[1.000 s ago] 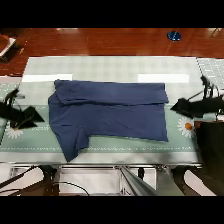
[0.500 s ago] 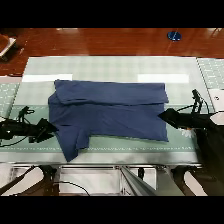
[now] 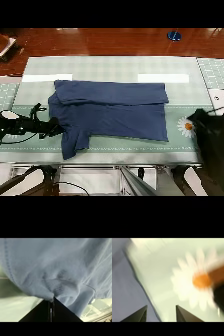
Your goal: Fold the shirts.
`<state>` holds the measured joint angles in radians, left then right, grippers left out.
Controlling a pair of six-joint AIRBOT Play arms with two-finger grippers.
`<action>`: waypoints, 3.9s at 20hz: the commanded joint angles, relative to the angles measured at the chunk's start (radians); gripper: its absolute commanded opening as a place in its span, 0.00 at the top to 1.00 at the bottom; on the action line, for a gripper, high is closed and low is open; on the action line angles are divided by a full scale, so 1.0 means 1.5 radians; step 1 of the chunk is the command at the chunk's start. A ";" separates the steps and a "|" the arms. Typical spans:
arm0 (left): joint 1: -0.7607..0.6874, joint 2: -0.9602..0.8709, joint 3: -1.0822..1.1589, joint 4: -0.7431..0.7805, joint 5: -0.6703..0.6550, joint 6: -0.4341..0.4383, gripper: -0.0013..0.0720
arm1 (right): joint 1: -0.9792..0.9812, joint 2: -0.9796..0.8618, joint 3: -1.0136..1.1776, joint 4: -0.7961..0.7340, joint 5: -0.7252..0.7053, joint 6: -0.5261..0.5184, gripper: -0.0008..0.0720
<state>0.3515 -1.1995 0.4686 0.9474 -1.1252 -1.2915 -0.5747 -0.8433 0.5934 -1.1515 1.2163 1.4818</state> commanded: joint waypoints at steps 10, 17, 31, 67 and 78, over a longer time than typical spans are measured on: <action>-0.010 -0.003 -0.001 0.011 0.010 -0.005 0.96 | 0.154 -0.126 -0.137 0.085 -0.041 -0.043 0.43; -0.010 -0.003 0.006 0.011 0.008 -0.002 0.96 | 0.165 -0.205 -0.105 0.281 -0.119 -0.161 0.95; -0.075 -0.229 0.477 -0.126 -0.001 -0.033 0.96 | 0.197 -0.459 0.369 0.229 -0.063 -0.123 0.96; -0.199 -0.081 0.395 0.026 0.122 -0.052 0.60 | 0.248 -0.677 0.574 0.242 0.046 -0.124 0.96; -0.553 -0.204 0.478 -0.004 0.249 -0.077 0.96 | 0.147 -0.124 0.311 0.052 0.110 -0.118 0.96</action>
<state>-0.3115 -1.4143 1.1130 0.9463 -0.8135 -1.3857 -0.3336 -1.2556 1.1984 -1.0374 1.3746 1.3094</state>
